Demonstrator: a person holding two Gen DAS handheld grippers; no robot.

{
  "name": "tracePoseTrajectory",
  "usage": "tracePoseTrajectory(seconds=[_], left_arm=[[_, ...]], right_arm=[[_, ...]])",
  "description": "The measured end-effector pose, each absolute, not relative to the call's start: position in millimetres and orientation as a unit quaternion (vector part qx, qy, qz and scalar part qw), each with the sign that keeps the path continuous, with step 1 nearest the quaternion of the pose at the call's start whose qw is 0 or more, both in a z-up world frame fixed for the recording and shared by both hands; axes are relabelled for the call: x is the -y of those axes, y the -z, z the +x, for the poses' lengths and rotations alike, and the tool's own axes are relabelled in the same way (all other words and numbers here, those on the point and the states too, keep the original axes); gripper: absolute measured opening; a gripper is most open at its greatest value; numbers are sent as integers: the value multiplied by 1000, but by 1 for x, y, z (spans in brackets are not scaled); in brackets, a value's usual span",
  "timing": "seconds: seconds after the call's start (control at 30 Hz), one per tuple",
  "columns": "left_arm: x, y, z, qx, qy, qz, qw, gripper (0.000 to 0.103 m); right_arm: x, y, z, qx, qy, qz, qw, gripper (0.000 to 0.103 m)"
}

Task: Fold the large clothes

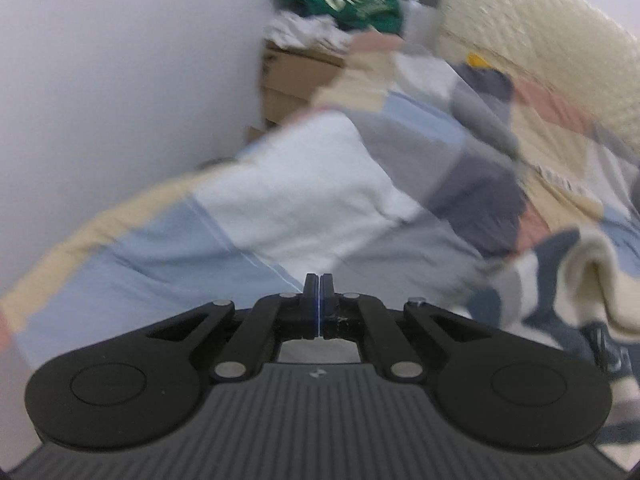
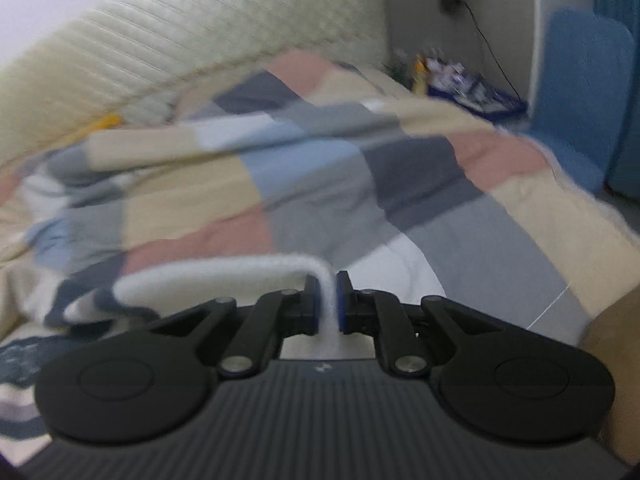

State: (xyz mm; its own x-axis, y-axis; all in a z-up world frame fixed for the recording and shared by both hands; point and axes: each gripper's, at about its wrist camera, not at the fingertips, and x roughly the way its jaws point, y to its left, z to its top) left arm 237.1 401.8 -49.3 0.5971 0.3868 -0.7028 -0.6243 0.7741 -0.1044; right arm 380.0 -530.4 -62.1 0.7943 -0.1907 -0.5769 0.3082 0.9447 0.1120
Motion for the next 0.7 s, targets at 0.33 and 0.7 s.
tracePoseTrajectory(seconds=[0.33, 0.7], left_arm=[[-385, 103, 236, -334, -199, -193, 901, 70], [-372, 112, 232, -231, -73, -281, 929, 71]], right_arm=[[536, 144, 407, -288, 170, 115, 935, 17], [509, 124, 385, -258, 142, 129, 947, 57]])
